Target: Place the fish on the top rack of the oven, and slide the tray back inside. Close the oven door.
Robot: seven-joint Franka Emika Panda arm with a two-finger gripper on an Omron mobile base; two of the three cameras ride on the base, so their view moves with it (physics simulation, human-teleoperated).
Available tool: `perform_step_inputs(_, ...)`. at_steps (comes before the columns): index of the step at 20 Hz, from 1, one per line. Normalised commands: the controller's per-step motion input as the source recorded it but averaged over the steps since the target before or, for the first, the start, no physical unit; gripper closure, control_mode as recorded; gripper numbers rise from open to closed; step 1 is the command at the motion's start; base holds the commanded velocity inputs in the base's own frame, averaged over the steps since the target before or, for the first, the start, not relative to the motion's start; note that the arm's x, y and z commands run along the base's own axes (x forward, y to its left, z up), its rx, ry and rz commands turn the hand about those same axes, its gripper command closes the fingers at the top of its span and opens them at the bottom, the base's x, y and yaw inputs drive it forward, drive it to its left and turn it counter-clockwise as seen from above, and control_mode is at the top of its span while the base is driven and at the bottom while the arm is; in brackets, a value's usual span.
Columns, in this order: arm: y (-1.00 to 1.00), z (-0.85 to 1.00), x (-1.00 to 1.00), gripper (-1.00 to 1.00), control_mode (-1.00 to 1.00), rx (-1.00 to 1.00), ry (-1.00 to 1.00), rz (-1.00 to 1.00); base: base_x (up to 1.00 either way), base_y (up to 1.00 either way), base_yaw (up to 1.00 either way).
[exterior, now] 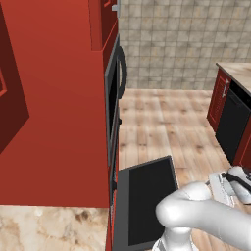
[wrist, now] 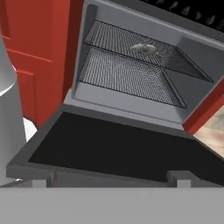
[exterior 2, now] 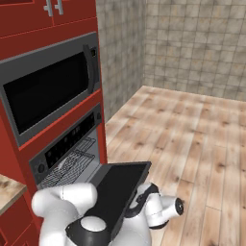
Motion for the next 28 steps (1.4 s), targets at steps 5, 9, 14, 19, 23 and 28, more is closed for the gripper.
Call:
perform_step_inputs(5,-0.15,-0.36,0.25,-1.00,-1.00,0.11,0.11,0.10,0.00,0.00,0.00)
perform_step_inputs(9,-0.27,-0.61,0.20,-1.00,-1.00,0.09,0.12,0.14,0.00,0.00,0.00)
perform_step_inputs(14,-0.13,-0.75,0.31,-1.00,-1.00,0.10,0.02,0.09,0.00,0.00,0.00)
perform_step_inputs(19,0.00,-0.78,0.40,-1.00,-1.00,0.05,0.00,0.03,0.00,0.00,0.00)
perform_step_inputs(23,0.00,-0.79,0.33,-1.00,-1.00,0.02,0.00,0.02,0.00,0.00,0.00)
perform_step_inputs(28,0.00,-0.77,0.34,-1.00,-1.00,0.02,0.00,0.01,0.00,0.00,0.00)
